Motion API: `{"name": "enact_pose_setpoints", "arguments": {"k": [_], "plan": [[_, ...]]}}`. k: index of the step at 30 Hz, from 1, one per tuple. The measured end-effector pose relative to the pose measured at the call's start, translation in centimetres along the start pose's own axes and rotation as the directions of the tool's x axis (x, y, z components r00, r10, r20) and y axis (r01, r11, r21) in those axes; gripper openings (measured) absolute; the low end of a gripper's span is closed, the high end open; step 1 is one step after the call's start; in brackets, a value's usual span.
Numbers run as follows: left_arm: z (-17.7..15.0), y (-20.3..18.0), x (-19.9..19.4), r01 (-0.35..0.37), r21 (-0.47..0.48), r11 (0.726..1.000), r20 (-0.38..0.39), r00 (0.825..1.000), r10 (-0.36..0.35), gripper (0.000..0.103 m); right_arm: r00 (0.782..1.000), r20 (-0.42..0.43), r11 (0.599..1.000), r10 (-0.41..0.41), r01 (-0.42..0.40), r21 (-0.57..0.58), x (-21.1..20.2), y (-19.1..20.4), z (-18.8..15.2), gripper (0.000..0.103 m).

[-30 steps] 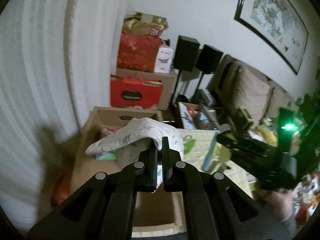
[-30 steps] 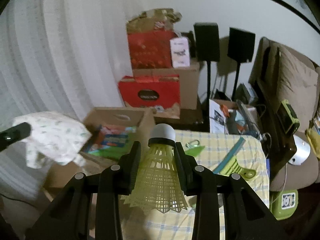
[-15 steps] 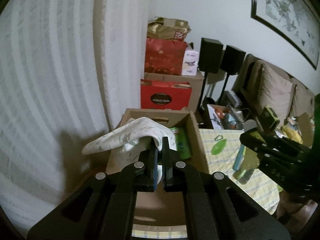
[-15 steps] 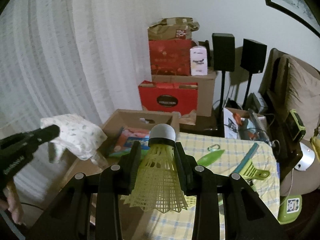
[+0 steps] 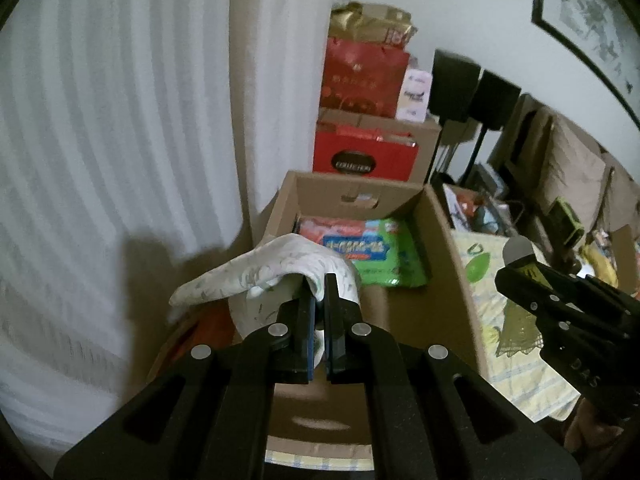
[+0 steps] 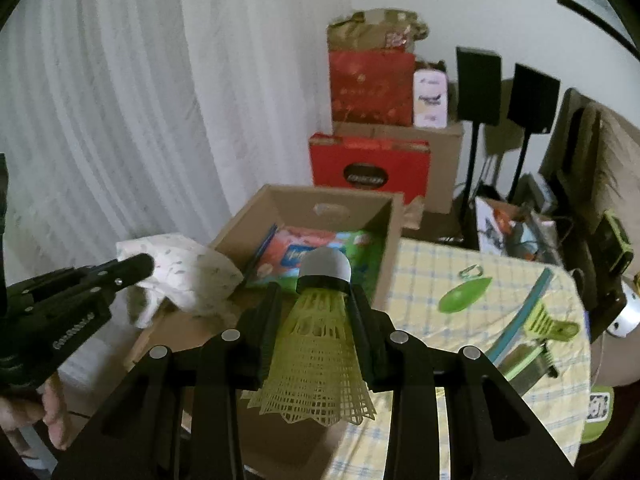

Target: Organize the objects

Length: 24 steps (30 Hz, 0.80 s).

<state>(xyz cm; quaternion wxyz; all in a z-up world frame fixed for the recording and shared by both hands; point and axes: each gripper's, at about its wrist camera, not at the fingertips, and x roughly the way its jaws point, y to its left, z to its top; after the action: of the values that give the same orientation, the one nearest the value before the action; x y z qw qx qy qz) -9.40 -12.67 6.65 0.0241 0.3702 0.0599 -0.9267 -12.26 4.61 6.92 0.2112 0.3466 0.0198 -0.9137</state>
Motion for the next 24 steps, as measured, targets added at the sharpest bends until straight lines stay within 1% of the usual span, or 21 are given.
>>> {"name": "enact_pose_setpoints", "arguments": {"k": [5,7,10,12,13,14,15,18,20,22,24], "plan": [[-1.4,0.4,1.8,0.007,0.010,1.000,-0.053,0.999,-0.007,0.004,0.997,-0.070,0.999,0.035,-0.035,-0.009,2.3,1.4,-1.3,0.034],[-1.8,0.3,2.2,0.013,0.011,1.000,-0.067,0.998,-0.013,0.005,0.995,-0.091,0.999,0.037,-0.039,-0.015,3.2,1.9,-2.0,0.034],[-2.5,0.2,2.8,0.013,0.014,1.000,-0.083,0.996,-0.012,0.016,0.992,-0.116,0.999,0.039,-0.040,-0.011,4.4,2.1,-2.8,0.035],[-3.0,0.0,3.1,0.009,0.016,1.000,-0.084,0.996,-0.007,0.029,0.991,-0.125,0.999,0.036,-0.037,-0.003,5.1,2.0,-3.4,0.035],[-3.1,0.1,3.1,0.007,0.016,1.000,-0.084,0.996,-0.006,0.033,0.991,-0.128,0.999,0.033,-0.034,-0.002,5.4,2.0,-3.6,0.035],[-3.4,0.0,3.2,0.006,0.015,1.000,-0.082,0.997,-0.005,0.041,0.991,-0.130,1.000,0.030,-0.031,0.000,5.6,1.8,-3.8,0.035],[-3.4,0.1,3.2,0.004,0.015,1.000,-0.081,0.997,-0.003,0.046,0.991,-0.132,1.000,0.028,-0.028,0.002,5.7,1.8,-3.9,0.035],[-3.8,0.2,3.3,-0.005,0.015,1.000,-0.077,0.997,0.006,0.052,0.991,-0.133,1.000,0.025,-0.025,0.008,5.8,1.4,-4.1,0.035],[-4.0,0.3,3.3,-0.004,0.007,1.000,-0.075,0.997,0.004,0.057,0.991,-0.128,1.000,0.022,-0.022,0.004,5.8,1.3,-4.3,0.042],[-4.2,0.6,3.2,0.002,-0.008,1.000,-0.071,0.997,-0.003,0.062,0.993,-0.120,1.000,0.016,-0.016,0.000,5.5,1.2,-4.4,0.044],[-4.3,0.9,3.0,0.005,-0.016,1.000,-0.065,0.998,-0.006,0.070,0.994,-0.109,1.000,0.017,-0.017,0.003,5.1,0.9,-4.4,0.047]]}}
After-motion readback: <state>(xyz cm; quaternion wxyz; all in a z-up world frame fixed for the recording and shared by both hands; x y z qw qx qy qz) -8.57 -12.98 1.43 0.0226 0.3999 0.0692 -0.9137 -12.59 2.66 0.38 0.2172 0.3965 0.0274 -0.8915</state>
